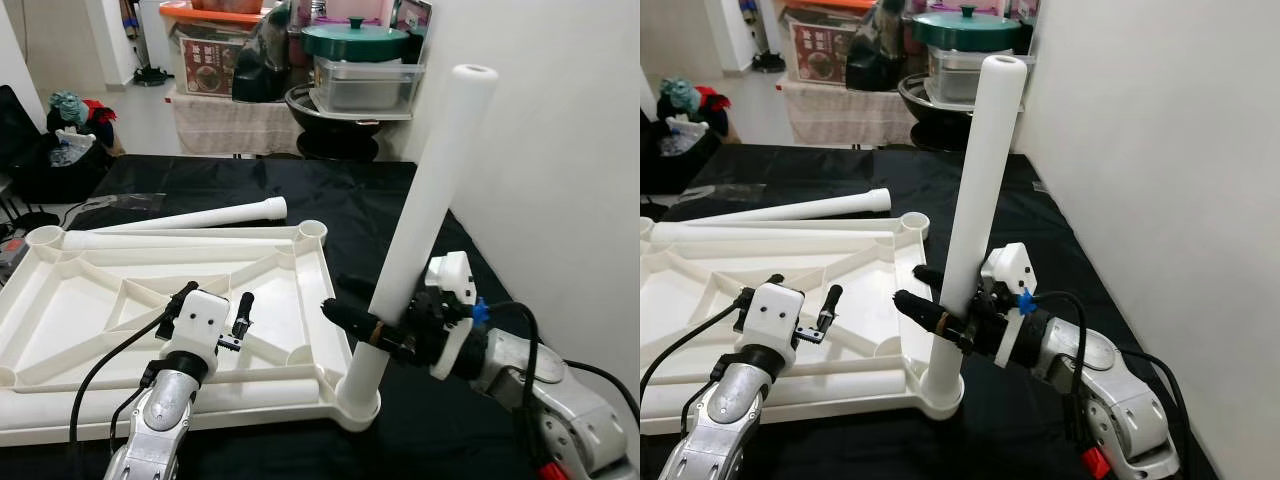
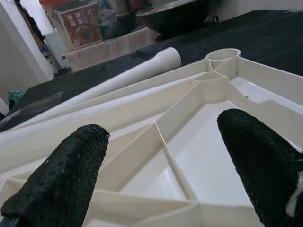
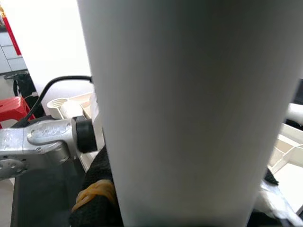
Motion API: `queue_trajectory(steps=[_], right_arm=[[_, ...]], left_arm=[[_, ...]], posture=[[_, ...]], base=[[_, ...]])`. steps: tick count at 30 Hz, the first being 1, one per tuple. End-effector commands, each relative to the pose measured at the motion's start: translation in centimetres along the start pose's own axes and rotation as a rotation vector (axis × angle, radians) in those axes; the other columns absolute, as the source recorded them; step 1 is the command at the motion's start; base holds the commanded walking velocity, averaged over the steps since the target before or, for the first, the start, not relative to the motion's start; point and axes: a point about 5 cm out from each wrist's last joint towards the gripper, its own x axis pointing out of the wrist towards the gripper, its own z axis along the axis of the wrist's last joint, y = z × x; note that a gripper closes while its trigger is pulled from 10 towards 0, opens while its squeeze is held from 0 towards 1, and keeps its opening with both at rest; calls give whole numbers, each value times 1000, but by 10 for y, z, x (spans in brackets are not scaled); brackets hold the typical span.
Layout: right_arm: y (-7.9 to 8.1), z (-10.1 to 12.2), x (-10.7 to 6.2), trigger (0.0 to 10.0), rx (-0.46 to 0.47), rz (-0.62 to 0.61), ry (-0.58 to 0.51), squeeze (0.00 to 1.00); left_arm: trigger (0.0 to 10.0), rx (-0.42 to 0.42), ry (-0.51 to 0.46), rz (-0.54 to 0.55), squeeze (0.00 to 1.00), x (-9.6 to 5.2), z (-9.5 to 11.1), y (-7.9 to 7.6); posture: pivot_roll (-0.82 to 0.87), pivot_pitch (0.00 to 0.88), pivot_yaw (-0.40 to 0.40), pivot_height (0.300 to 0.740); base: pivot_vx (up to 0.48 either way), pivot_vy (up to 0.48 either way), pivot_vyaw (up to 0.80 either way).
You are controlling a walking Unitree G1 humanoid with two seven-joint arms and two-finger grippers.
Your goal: Building children table
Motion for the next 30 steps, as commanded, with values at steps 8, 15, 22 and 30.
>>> queue_trajectory(steps=[8,15,22,30], right_arm=[[-79,-25,-14,0,0,-756,166,0],[-102,-60,-99,0,148,-1598,273,0],[-75,-70,-60,5490,226,-1402,262,0],[-60,-48,-21,10000,284,-947,68,0]], left_arm=[[10000,4,-1,-6,0,-4,1,-6],[10000,2,3,-8,0,-6,0,-7],[10000,1,5,-13,0,-4,0,-5],[10000,3,8,-11,0,0,-2,1]], posture=[[122,0,-103,740],[125,0,-103,740],[105,0,-89,740],[106,0,-93,740]], base=[[0,0,0],[0,0,0],[0,0,0],[0,0,0]])
